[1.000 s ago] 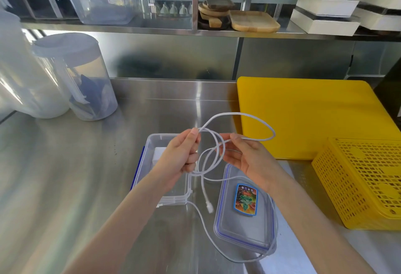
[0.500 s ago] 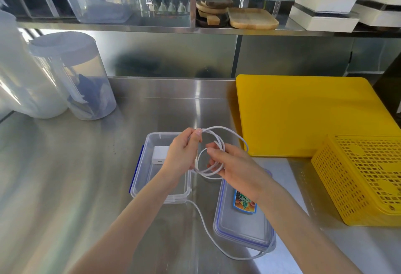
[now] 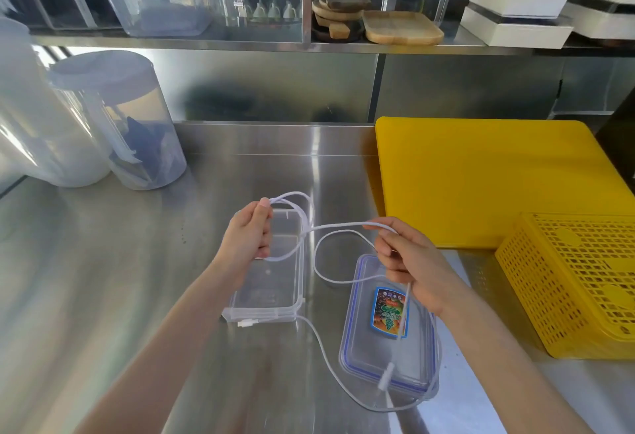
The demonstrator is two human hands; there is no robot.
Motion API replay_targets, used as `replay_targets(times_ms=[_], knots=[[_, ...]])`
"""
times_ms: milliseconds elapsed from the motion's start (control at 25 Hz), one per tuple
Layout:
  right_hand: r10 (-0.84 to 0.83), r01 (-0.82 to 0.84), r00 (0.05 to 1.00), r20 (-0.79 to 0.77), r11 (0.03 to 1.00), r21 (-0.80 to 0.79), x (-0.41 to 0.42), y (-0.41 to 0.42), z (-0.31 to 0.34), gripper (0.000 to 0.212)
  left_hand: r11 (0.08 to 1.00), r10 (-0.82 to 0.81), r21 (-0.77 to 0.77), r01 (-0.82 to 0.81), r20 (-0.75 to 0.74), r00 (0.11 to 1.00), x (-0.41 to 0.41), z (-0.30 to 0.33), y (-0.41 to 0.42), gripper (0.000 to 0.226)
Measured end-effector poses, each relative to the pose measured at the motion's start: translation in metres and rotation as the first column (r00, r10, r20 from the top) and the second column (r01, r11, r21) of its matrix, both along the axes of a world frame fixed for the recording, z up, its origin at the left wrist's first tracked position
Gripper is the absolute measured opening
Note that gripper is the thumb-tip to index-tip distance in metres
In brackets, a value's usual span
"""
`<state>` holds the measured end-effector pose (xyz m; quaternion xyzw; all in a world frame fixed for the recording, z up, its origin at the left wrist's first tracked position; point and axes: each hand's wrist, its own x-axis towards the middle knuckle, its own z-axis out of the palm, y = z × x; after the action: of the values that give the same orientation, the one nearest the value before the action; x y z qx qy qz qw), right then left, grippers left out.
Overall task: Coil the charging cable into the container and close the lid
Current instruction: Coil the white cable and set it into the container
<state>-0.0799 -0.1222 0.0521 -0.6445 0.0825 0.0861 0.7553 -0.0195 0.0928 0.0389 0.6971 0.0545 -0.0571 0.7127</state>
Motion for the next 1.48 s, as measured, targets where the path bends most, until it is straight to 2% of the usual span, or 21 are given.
replay_targets(times_ms=[240,320,440,520,560,600,640,680,720,800,840,920,960,1040,1120,1240,1320,1400,1480], knots=[[-0.163,0.164,0.987,-0.019,0.983,0.088,0.005,-0.023,-0.004,0.035,0.972,0.104,-0.202,-0.118,-0.080,0.991,0.021,-0.015,0.036,0.035],[-0.189,0.188,0.982,-0.019,0.982,-0.009,0.006,-0.022,-0.008,0.034,0.964,0.119,-0.230,-0.136,-0.084,0.989,0.021,-0.018,0.036,0.035],[-0.158,0.165,0.986,0.047,0.943,-0.289,0.007,-0.015,-0.013,0.031,0.923,0.143,-0.340,-0.178,-0.126,0.982,0.021,-0.019,0.030,0.036],[-0.021,0.061,0.996,0.085,0.861,-0.505,0.008,-0.013,-0.018,0.030,0.887,0.137,-0.421,-0.193,-0.159,0.978,0.022,-0.017,0.028,0.036],[0.070,-0.011,0.995,0.070,0.778,-0.628,0.008,-0.013,-0.021,0.029,0.866,0.126,-0.463,-0.192,-0.169,0.978,0.023,-0.015,0.026,0.036],[0.141,-0.066,0.989,0.036,0.656,-0.752,0.009,-0.013,-0.027,0.027,0.840,0.111,-0.509,-0.186,-0.175,0.978,0.023,-0.013,0.024,0.037],[0.170,-0.068,0.985,0.026,0.527,-0.847,0.010,-0.012,-0.031,0.026,0.811,0.091,-0.557,-0.177,-0.179,0.980,0.023,-0.010,0.020,0.038],[0.150,-0.013,0.987,0.062,0.456,-0.890,0.010,-0.011,-0.034,0.028,0.782,0.069,-0.601,-0.165,-0.180,0.981,0.022,-0.006,0.015,0.038],[0.103,0.062,0.987,0.122,0.462,-0.885,0.012,-0.009,-0.033,0.031,0.757,0.044,-0.637,-0.148,-0.176,0.983,0.021,-0.002,0.009,0.039],[-0.043,0.200,0.975,0.219,0.608,-0.769,0.017,-0.004,-0.025,0.034,0.732,-0.013,-0.675,-0.098,-0.157,0.988,0.015,0.006,-0.005,0.040],[-0.107,0.229,0.970,0.218,0.702,-0.675,0.020,-0.002,-0.020,0.034,0.734,-0.048,-0.676,-0.063,-0.144,0.988,0.012,0.010,-0.013,0.040],[-0.177,0.218,0.974,0.145,0.907,-0.360,0.023,0.005,-0.015,0.035,0.756,-0.124,-0.654,0.016,-0.119,0.985,0.003,0.016,-0.029,0.039],[-0.194,0.209,0.975,0.104,0.964,-0.163,0.023,0.010,-0.011,0.034,0.772,-0.155,-0.634,0.054,-0.105,0.982,-0.002,0.019,-0.037,0.039],[-0.208,0.199,0.977,0.055,0.971,0.133,0.020,0.018,-0.007,0.030,0.821,-0.181,-0.560,0.112,-0.070,0.981,-0.010,0.021,-0.051,0.039],[-0.177,0.165,0.984,0.017,0.943,0.289,0.018,0.024,-0.004,0.028,0.890,-0.151,-0.439,0.125,-0.026,0.988,-0.015,0.021,-0.061,0.039],[-0.106,0.109,0.994,-0.028,0.927,0.360,0.013,0.029,-0.001,0.029,0.977,-0.057,-0.202,0.067,0.058,0.997,-0.020,0.018,-0.067,0.036],[-0.055,0.068,0.997,-0.045,0.914,0.400,0.010,0.030,0.001,0.031,0.999,-0.003,-0.054,0.008,0.088,0.996,-0.021,0.016,-0.068,0.035],[0.002,0.030,0.998,-0.070,0.891,0.453,0.007,0.033,0.004,0.034,0.999,0.021,0.029,-0.023,0.075,0.997,-0.021,0.014,-0.068,0.035],[0.026,0.033,0.993,-0.116,0.875,0.483,0.006,0.036,0.006,0.037,0.999,0.011,0.040,-0.014,0.053,0.999,-0.021,0.011,-0.069,0.036]])
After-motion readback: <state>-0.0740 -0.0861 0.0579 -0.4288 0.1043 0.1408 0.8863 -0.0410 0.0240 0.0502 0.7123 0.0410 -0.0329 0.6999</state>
